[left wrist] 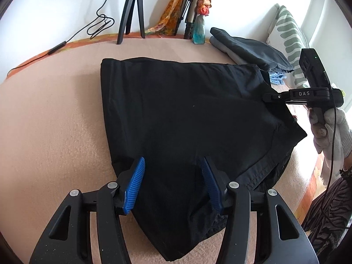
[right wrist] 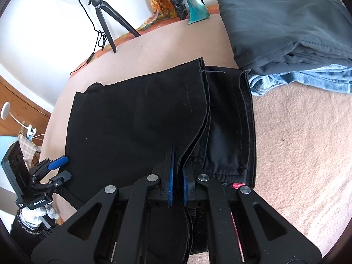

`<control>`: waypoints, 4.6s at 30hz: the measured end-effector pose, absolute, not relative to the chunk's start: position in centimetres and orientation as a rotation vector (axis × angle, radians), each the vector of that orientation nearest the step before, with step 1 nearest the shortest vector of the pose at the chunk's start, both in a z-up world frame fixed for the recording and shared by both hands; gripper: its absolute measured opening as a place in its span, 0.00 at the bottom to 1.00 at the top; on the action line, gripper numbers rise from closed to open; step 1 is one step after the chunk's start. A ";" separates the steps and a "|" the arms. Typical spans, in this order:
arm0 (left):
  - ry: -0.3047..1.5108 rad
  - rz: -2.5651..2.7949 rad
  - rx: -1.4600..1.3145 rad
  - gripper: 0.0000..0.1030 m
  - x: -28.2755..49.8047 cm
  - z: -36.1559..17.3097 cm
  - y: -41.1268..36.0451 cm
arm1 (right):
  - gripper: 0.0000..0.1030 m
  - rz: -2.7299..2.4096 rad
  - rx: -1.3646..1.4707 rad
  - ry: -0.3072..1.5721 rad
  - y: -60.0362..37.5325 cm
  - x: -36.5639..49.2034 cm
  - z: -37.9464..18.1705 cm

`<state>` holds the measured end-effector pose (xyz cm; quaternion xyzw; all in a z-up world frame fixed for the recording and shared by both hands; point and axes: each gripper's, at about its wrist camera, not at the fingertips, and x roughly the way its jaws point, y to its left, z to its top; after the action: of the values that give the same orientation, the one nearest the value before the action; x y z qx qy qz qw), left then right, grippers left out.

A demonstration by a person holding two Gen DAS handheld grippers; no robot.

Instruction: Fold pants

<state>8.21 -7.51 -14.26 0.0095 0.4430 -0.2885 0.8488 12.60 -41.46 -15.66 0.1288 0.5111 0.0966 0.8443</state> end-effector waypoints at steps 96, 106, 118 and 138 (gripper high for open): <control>0.871 -0.635 -0.371 0.54 8.6 -11.5 -2.6 | 0.05 0.419 0.330 1.018 -24.2 14.0 -11.7; 0.865 -0.738 -0.197 0.54 8.5 -10.8 -9.4 | 0.05 0.355 0.447 0.918 -32.6 10.6 -8.8; 0.822 -0.839 -0.054 0.54 7.5 -9.8 -16.5 | 0.05 0.260 0.471 0.935 -40.5 9.9 -10.7; 0.916 -0.983 0.106 0.54 4.3 -12.4 -22.1 | 0.05 0.173 0.480 1.046 -45.0 10.2 -16.5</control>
<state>4.28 -22.07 -12.36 0.0491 0.4243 -0.4549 0.7814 10.23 -45.05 -16.48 0.2265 0.4940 0.0817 0.8355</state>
